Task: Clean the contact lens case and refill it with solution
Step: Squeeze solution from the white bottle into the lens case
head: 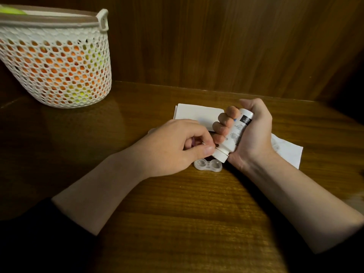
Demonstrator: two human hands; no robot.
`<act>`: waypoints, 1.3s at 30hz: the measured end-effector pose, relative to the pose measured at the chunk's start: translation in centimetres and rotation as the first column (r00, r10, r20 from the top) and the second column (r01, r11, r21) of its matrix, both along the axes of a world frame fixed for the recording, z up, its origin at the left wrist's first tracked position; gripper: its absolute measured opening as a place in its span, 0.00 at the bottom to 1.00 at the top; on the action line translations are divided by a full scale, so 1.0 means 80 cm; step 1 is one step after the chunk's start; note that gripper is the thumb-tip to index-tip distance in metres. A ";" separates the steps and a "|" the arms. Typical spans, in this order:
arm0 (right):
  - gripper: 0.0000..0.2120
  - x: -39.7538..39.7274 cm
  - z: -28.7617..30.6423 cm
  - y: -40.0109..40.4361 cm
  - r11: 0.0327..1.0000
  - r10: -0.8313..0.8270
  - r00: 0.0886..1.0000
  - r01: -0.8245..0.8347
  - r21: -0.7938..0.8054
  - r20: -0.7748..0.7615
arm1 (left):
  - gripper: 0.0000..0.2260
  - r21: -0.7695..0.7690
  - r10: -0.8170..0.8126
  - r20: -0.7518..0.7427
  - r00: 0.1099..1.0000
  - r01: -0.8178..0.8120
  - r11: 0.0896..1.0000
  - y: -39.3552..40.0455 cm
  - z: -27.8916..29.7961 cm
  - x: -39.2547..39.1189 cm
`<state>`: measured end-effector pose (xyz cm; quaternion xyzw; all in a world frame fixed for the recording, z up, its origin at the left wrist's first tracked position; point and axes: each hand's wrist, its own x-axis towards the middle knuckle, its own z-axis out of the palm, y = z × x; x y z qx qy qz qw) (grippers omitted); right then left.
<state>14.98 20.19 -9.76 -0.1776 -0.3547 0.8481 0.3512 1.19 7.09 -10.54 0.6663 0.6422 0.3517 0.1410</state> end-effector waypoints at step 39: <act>0.21 -0.031 0.009 -0.022 0.987 0.045 0.997 -0.053 0.153 0.057 | 0.09 -0.040 0.074 0.040 0.996 -0.073 0.997 -0.033 0.001 -0.027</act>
